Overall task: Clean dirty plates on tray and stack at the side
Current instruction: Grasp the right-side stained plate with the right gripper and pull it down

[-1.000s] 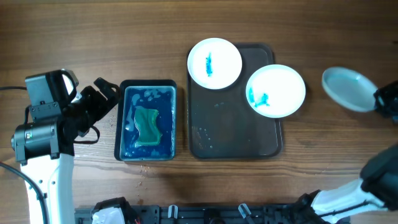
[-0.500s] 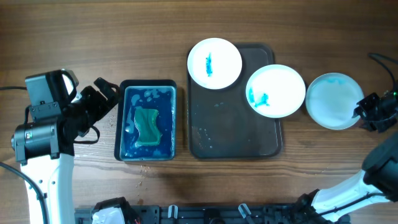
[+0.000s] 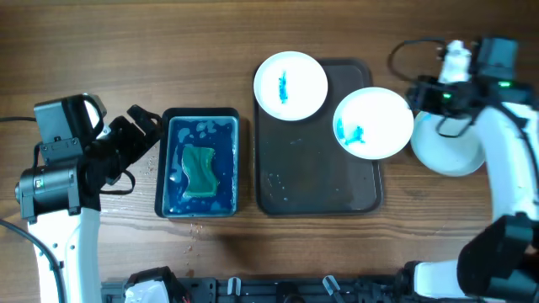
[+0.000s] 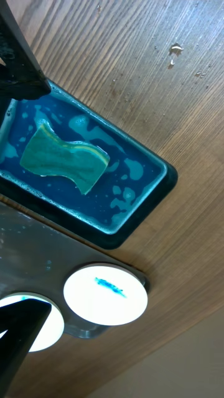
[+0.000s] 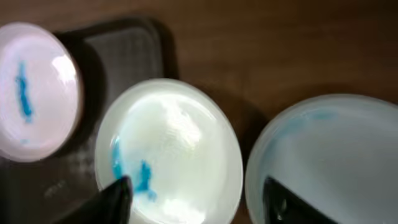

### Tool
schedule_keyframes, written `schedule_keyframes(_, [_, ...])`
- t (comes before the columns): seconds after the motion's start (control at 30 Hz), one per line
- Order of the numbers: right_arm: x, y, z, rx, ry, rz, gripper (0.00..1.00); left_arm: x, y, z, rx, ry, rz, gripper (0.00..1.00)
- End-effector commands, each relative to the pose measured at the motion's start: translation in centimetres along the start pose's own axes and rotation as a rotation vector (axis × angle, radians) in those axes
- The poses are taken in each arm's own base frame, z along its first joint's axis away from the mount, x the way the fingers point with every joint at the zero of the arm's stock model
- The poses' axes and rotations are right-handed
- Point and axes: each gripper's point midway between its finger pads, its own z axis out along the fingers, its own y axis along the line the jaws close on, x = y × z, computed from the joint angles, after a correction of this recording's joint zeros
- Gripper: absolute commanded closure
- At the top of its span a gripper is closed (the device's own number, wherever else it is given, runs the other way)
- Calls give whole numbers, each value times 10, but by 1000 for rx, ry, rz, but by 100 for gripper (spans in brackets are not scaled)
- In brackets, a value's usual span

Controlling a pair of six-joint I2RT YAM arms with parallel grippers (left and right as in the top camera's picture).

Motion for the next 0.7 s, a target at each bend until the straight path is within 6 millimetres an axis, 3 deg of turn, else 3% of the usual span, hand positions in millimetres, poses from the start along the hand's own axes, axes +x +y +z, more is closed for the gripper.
schedule_keyframes(0.0, [22,-33,43,187,54,1,29,-3,-5,-5,22,-9,5,0])
schedule_keyframes(0.1, [30,-37,60,190,89,6,32,-3,-5,-5,21,-10,5,0])
schedule_keyframes(0.17, [37,-39,71,189,123,4,41,-3,-5,-5,21,-10,5,0])
schedule_keyframes(0.33, [56,-25,84,95,203,20,70,-3,-5,-5,21,-10,5,0])
schedule_keyframes(0.37, [58,-25,85,94,211,22,83,-3,-5,-5,21,-9,5,0])
schedule_keyframes(0.43, [63,-26,84,101,230,23,96,-3,-5,-5,21,-10,5,0])
schedule_keyframes(0.67, [72,-27,67,135,263,121,96,-3,-5,-5,21,-10,5,0])
